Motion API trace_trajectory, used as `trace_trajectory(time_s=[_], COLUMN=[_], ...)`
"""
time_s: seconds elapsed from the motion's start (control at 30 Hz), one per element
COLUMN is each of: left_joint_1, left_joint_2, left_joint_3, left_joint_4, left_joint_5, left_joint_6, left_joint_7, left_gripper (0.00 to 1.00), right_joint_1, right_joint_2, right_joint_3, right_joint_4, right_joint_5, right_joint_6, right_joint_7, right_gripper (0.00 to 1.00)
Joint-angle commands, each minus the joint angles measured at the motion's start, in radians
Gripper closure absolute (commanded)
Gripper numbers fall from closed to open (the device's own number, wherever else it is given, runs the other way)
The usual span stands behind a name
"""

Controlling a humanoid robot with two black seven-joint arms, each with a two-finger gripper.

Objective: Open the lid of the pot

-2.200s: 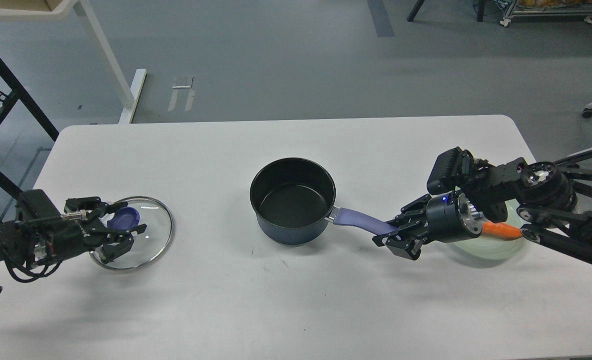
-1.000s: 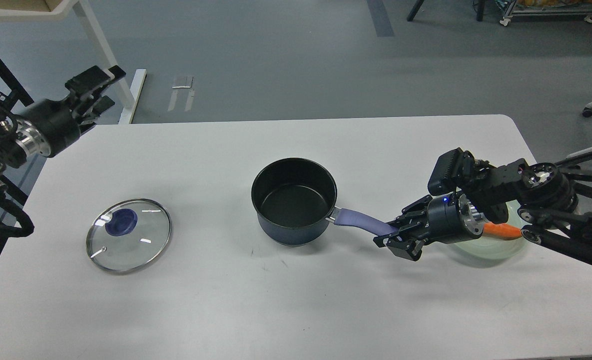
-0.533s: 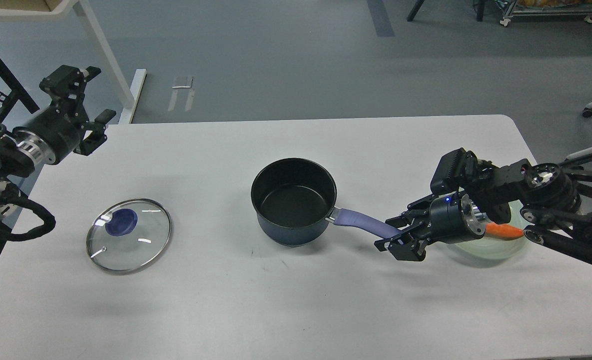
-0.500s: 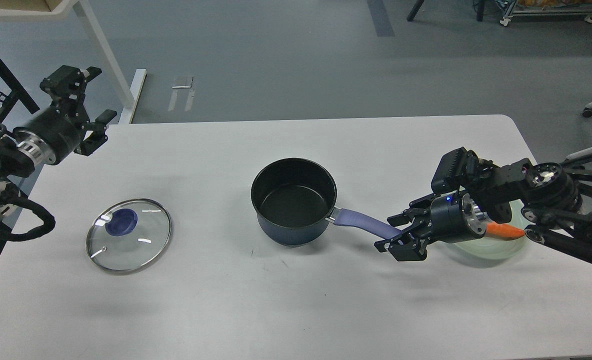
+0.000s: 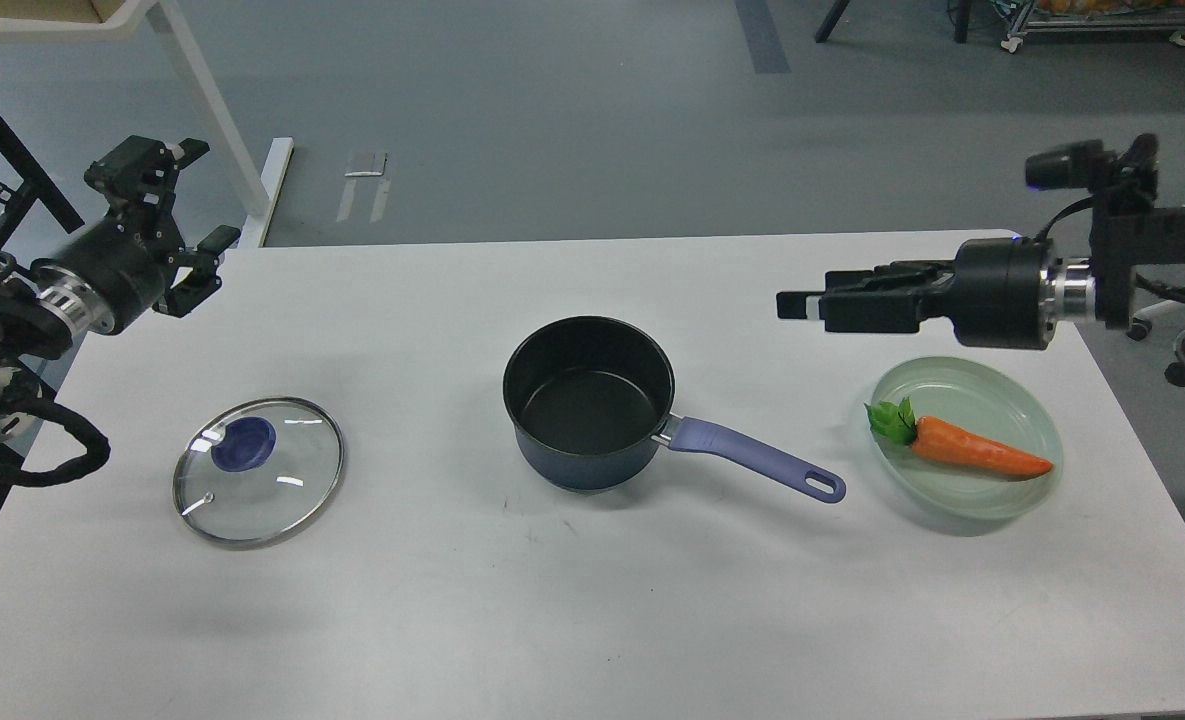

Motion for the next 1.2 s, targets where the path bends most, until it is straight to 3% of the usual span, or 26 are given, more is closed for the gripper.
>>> trace_trajectory(time_s=[0.0, 0.17, 0.43, 0.7, 0.97, 1.17], left_joint_1=[0.003, 0.012, 0.060, 0.095, 0.206, 0.229], left_joint_2=[-0.003, -0.011, -0.052, -0.097, -0.153, -0.163], left_joint_3=[-0.001, -0.009, -0.087, -0.139, -0.319, -0.342], left_joint_4=[0.000, 0.000, 0.002, 0.012, 0.015, 0.017], left_joint_5=[-0.005, -0.006, -0.009, -0.005, -0.009, -0.009], left_joint_6=[-0.002, -0.002, 0.006, 0.020, 0.006, -0.017], left_joint_7=[0.000, 0.000, 0.000, 0.000, 0.000, 0.000], left_gripper=[0.04, 0.04, 0.02, 0.01, 0.01, 0.01], right_joint_1=[-0.017, -0.091, -0.264, -0.415, -0.416, -0.416], right_joint_2=[-0.022, 0.003, 0.133, 0.316, 0.356, 0.354], right_joint_3=[0.010, 0.008, 0.065, 0.209, 0.197, 0.224], right_joint_4=[-0.061, -0.169, -0.210, -0.407, -0.416, -0.413], right_joint_5=[0.346, 0.809, 1.336, 1.345, 1.318, 1.306], right_joint_6=[-0.031, -0.113, -0.119, -0.026, -0.005, 0.005], right_joint_7=[0.000, 0.000, 0.000, 0.000, 0.000, 0.000], right_gripper=[0.04, 0.04, 0.03, 0.03, 0.01, 0.00])
